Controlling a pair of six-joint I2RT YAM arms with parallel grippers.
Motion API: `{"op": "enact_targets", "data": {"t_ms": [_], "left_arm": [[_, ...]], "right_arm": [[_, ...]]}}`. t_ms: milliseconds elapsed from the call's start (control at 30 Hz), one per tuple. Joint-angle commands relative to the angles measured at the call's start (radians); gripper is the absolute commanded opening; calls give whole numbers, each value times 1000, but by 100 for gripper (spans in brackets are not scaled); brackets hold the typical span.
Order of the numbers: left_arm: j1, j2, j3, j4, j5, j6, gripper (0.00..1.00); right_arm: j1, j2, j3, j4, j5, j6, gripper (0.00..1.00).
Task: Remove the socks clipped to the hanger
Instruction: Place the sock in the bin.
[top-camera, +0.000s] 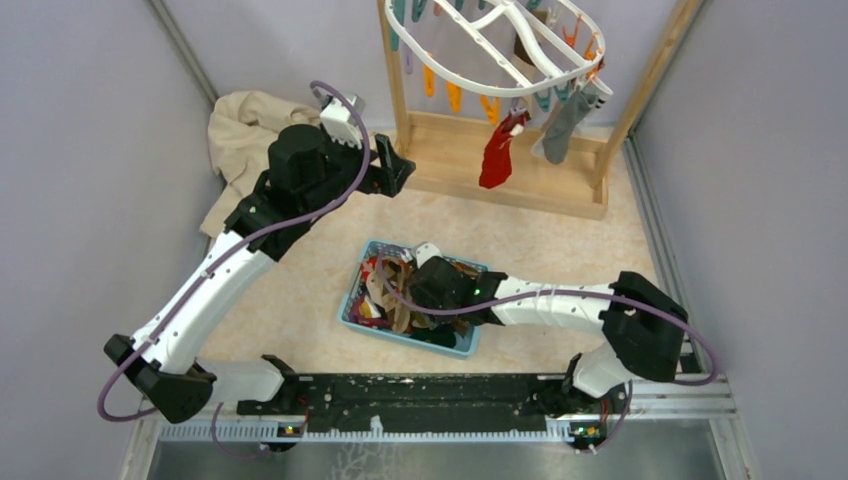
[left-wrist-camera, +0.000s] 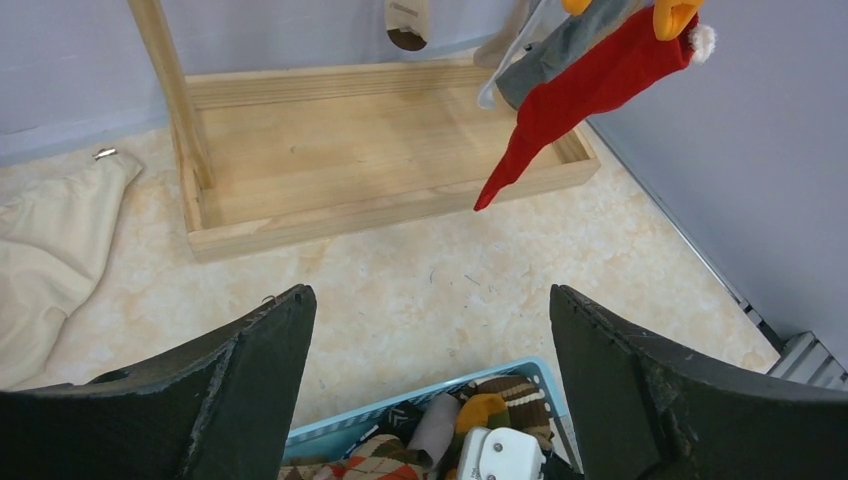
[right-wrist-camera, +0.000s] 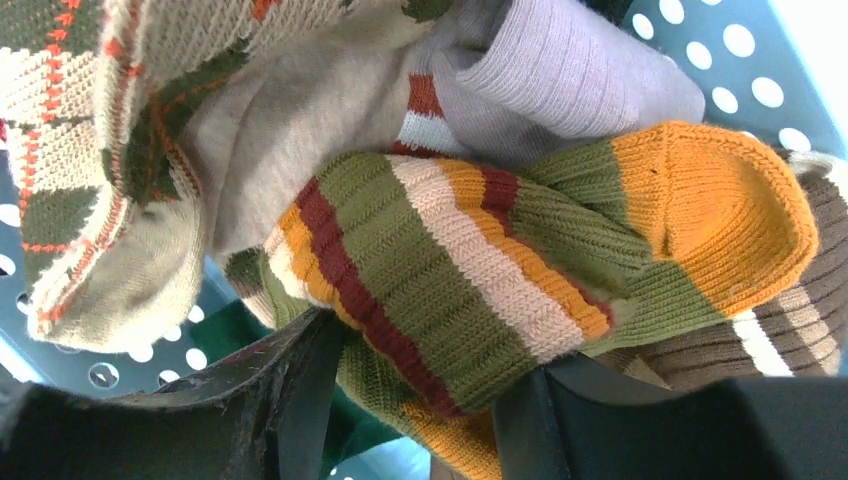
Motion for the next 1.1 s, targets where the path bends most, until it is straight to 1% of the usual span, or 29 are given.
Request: {"op": "enact_targets", "data": {"t_ms": [0,233,333,400,500,667,767,900,1000,1067], "left_arm": [[-3,7,4,7,10,5,93],[-4,18,10,9,11,9,93],[-4,26,13,16,12,6,93],[-4,35,16,26,45,3,93],[-4,60,26,50,78,-10,93],[-5,100,42,76,121,-32,93],[-5,103,32,78,123,-34,93],[-5,91,11,75,117,-36,93],[-6,76,1,67,109,-33,93],[-5,67,-10,69,103,-32,93]], "right_arm": [[8,11,28,52,23,20,54],[-13,-137,176,-82,154,-30,63],[-53,-220,223,-117,183,-38,69],[-111,-268,237,-124,164,-30,71],[-207,-322,236,-130,145,-18,71],[-331,-371,234,-140,178,-21,71],[-386,-399,223,-132,229,-27,72],[-427,-442,188,-107,295,-23,72],[-457,-471,148,-71,292,-15,73],[-486,-497,110,-18,253,-13,75]]}}
